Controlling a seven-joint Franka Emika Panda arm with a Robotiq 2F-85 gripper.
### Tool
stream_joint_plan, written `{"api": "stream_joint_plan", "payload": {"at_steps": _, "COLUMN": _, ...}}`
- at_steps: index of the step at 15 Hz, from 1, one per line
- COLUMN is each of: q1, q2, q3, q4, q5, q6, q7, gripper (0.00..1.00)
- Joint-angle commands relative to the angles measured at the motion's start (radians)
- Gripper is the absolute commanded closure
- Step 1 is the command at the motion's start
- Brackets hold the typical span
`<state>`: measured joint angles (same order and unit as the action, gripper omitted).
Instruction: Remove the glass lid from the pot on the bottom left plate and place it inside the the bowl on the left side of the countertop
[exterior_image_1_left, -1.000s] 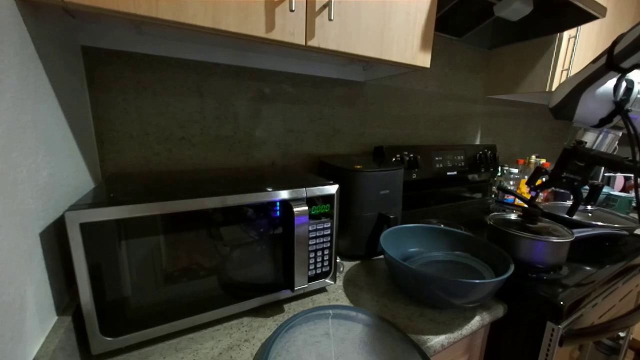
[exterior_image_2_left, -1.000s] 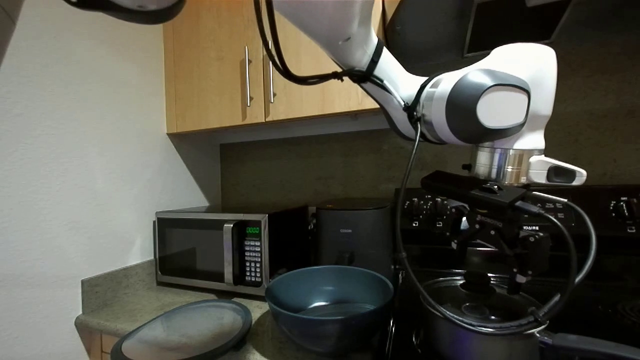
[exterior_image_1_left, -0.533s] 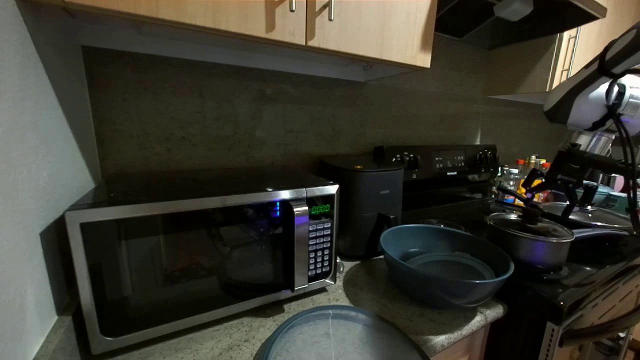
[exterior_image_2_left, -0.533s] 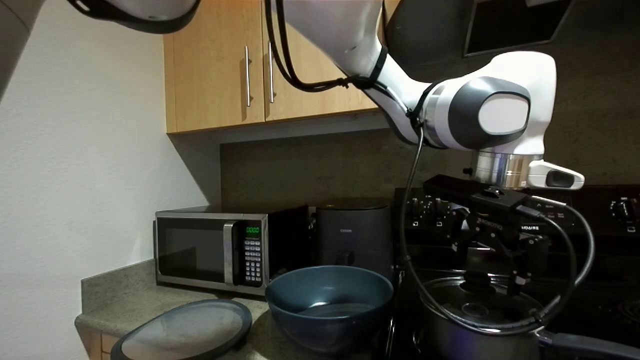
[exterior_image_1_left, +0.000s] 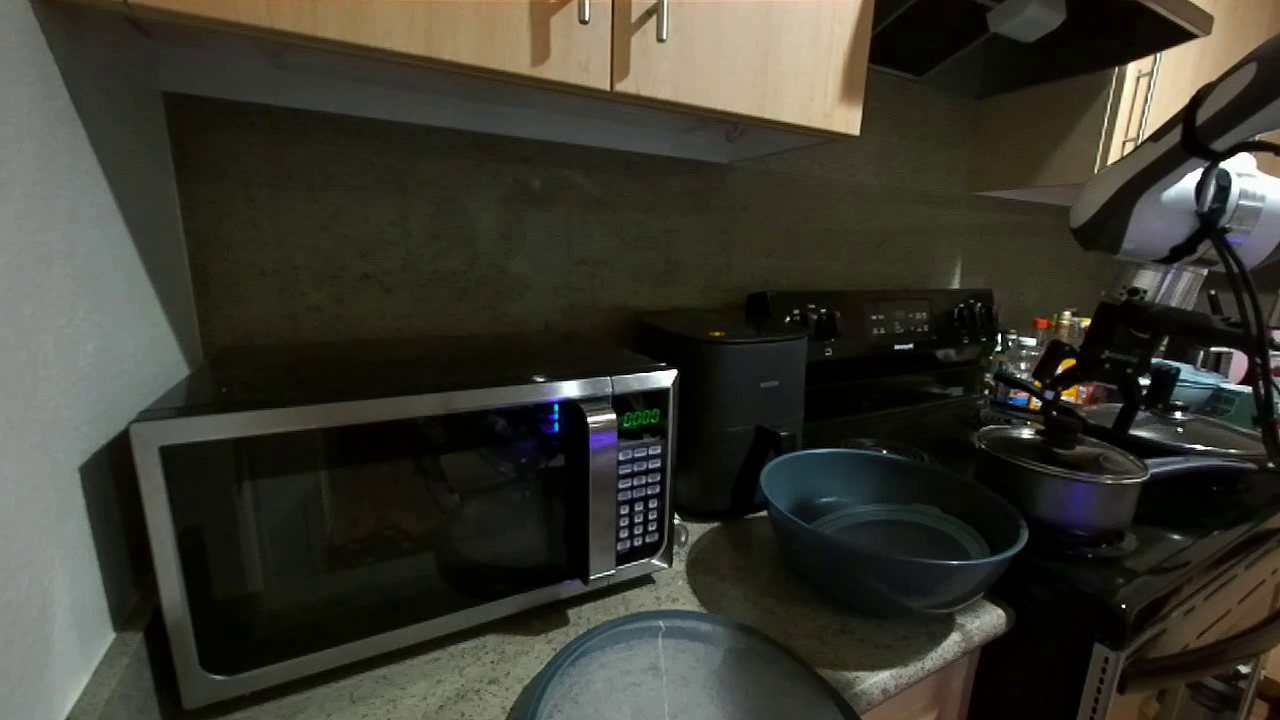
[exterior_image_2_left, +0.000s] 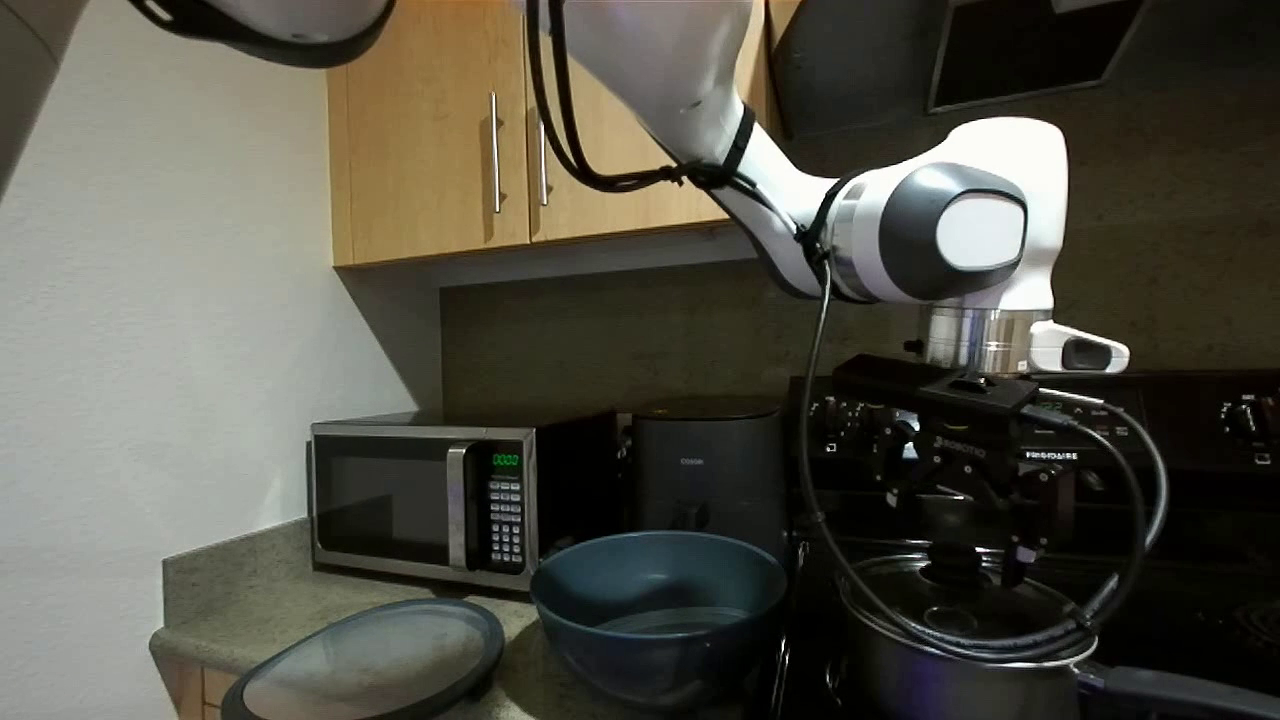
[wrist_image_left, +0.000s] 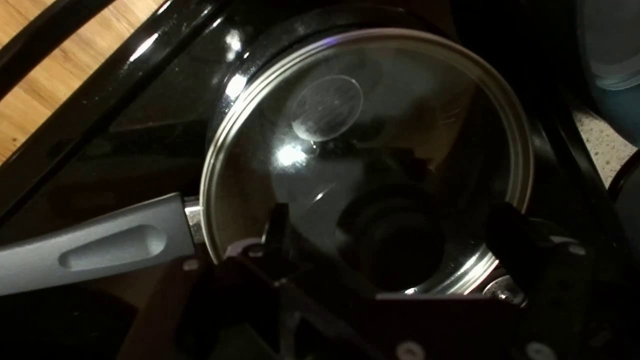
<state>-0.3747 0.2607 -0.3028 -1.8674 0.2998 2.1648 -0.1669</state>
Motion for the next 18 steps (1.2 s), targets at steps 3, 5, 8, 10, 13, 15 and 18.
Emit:
{"api": "stream_joint_plan", "payload": {"at_steps": 3, "q1": -0.021, "q2": 0.045, "q3": 0.01, "q4": 0.049, "q5": -0.006, "q6": -0.061, "q7": 0.009, "gripper": 0.0}}
{"api": "stream_joint_plan", "payload": {"at_steps": 5, "q1": -0.027, "q2": 0.057, "q3": 0.01, "q4": 0.061, "q5": -0.007, "q6": -0.078, "q7": 0.006, "gripper": 0.0}}
{"api": "stream_joint_plan", "payload": {"at_steps": 8, "q1": -0.039, "q2": 0.071, "q3": 0.014, "q4": 0.073, "q5": 0.002, "q6": -0.092, "q7": -0.004, "gripper": 0.26}}
{"api": "stream_joint_plan", "payload": {"at_steps": 10, "q1": -0.044, "q2": 0.073, "q3": 0.015, "q4": 0.076, "q5": 0.004, "q6": -0.091, "q7": -0.01, "gripper": 0.4}}
{"api": "stream_joint_plan", "payload": {"at_steps": 13, "q1": -0.05, "q2": 0.073, "q3": 0.018, "q4": 0.088, "q5": 0.012, "q6": -0.104, "q7": -0.013, "gripper": 0.58}}
{"api": "stream_joint_plan", "payload": {"at_steps": 15, "q1": -0.053, "q2": 0.072, "q3": 0.019, "q4": 0.09, "q5": 0.014, "q6": -0.109, "q7": -0.015, "gripper": 0.72}}
{"api": "stream_joint_plan", "payload": {"at_steps": 18, "q1": -0.05, "q2": 0.066, "q3": 0.013, "q4": 0.085, "q5": -0.005, "q6": -0.105, "q7": 0.003, "gripper": 0.41}}
